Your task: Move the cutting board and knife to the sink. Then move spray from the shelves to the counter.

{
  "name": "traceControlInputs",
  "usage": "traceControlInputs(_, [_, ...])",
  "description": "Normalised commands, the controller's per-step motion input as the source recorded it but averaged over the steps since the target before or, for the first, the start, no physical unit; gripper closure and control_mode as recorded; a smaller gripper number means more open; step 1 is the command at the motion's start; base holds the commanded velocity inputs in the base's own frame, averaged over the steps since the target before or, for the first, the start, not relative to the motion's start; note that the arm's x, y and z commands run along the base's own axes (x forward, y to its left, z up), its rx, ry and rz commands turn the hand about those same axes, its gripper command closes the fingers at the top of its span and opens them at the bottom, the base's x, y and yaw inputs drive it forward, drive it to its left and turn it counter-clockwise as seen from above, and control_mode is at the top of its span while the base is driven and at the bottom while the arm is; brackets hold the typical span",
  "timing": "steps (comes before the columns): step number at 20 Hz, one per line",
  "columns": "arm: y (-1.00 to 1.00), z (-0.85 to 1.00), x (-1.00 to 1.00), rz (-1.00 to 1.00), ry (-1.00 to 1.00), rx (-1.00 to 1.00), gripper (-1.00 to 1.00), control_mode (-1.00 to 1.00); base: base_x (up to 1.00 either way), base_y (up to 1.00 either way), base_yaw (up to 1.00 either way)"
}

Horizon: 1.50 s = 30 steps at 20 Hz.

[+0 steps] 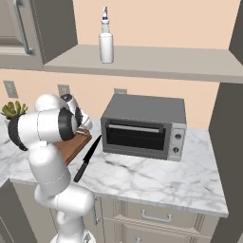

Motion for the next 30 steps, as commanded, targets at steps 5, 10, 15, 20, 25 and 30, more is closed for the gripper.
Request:
traceControlInputs(5, [0.06, -0.20, 0.32, 0.00, 0.01, 0.00, -1.00, -1.00, 0.00, 0.00, 0.00])
traceControlInputs(10, [0.06, -0.18, 0.31, 0.00, 0.05, 0.00, -1.00, -1.00, 0.00, 0.00, 0.00])
traceControlInputs(15, [0.05, -0.18, 0.30, 0.00, 0.04, 0.00, -1.00, -1.00, 0.00, 0.00, 0.00])
traceControlInputs(20, [0.04, -0.12, 0.23, 0.00, 0.00, 0.00, -1.00, -1.00, 0.00, 0.00, 0.00])
traceControlInputs(25, [0.00, -0.13, 0.17, 0.00, 0.00, 0.00, -1.00, -1.00, 0.00, 0.00, 0.00])
traceControlInputs(30, [0.00, -0.14, 0.05, 0.00, 0.00, 0.00, -1.00, -1.00, 0.00, 0.00, 0.00])
